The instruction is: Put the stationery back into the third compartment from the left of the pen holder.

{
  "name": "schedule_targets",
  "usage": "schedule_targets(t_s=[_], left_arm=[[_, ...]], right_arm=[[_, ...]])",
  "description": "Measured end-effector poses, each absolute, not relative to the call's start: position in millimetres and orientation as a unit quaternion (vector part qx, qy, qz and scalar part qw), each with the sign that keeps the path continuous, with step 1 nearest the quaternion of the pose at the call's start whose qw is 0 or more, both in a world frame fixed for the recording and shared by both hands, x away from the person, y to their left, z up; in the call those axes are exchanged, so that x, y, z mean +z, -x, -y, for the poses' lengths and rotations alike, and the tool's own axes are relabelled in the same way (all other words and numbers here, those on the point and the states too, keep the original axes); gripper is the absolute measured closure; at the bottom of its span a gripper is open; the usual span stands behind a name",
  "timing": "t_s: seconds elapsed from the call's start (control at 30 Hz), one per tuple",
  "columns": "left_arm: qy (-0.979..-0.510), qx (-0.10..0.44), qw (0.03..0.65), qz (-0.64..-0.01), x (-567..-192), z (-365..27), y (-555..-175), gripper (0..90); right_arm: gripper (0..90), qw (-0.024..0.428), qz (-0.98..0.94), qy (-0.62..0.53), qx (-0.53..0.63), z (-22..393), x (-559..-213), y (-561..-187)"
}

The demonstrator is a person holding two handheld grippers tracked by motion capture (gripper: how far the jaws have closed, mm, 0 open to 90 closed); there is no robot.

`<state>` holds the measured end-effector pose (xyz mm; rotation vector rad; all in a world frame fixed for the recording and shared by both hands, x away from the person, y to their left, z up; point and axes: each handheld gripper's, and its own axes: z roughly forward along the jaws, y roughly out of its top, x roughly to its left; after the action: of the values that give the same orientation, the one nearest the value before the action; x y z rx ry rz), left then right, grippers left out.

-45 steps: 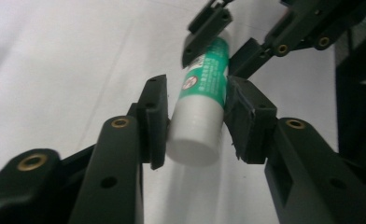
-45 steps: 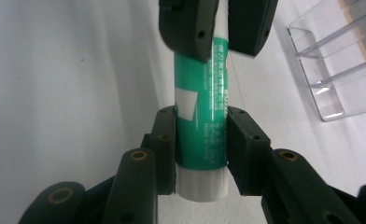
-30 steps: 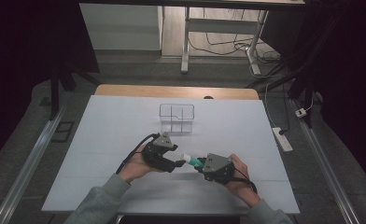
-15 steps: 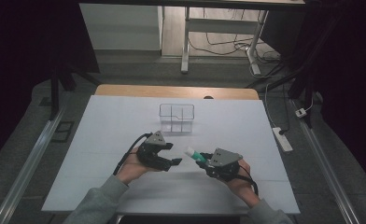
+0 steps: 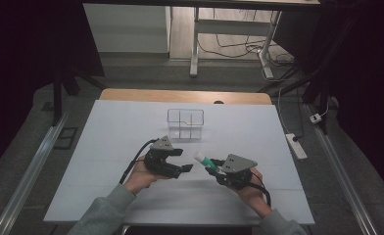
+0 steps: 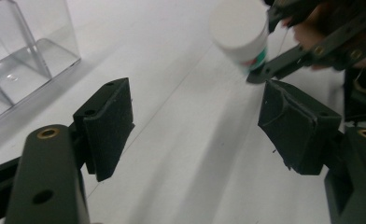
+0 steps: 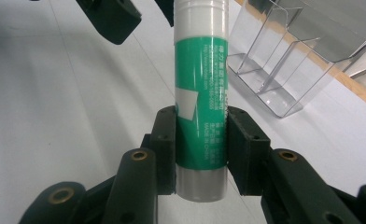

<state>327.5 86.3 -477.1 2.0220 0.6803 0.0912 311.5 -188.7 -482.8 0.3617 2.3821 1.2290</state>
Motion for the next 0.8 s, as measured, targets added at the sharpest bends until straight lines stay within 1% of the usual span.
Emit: schedule_targets(t_s=[0.37, 0.47, 0.6, 0.7, 0.77, 0.8], left_arm=[[-0.815, 0.016, 0.515, -0.267, -477.8, -73.9, -326.7, 26.5], [-0.813, 0.012, 0.519, -0.265, -478.9, -70.2, -327.8, 28.9], [-0.816, 0.006, 0.517, -0.259, -481.5, -65.1, -328.2, 35.8], [-0.817, 0.006, 0.518, -0.254, -482.3, -62.7, -327.3, 43.4], [-0.817, 0.011, 0.519, -0.251, -482.0, -61.8, -326.5, 51.3], [-0.816, 0.008, 0.522, -0.250, -482.0, -62.1, -326.7, 52.8]], right_arm=[[65.2, 0.209, -0.857, -0.132, 0.452, 182.8, -487.6, -309.0], [65.2, 0.205, -0.858, -0.130, 0.452, 180.5, -488.9, -308.4], [65.2, 0.200, -0.859, -0.125, 0.454, 177.7, -490.6, -307.1], [65.2, 0.198, -0.861, -0.120, 0.452, 176.0, -490.8, -305.8], [65.2, 0.196, -0.862, -0.118, 0.452, 174.8, -491.7, -305.6], [65.1, 0.195, -0.863, -0.117, 0.452, 174.5, -492.1, -305.6]])
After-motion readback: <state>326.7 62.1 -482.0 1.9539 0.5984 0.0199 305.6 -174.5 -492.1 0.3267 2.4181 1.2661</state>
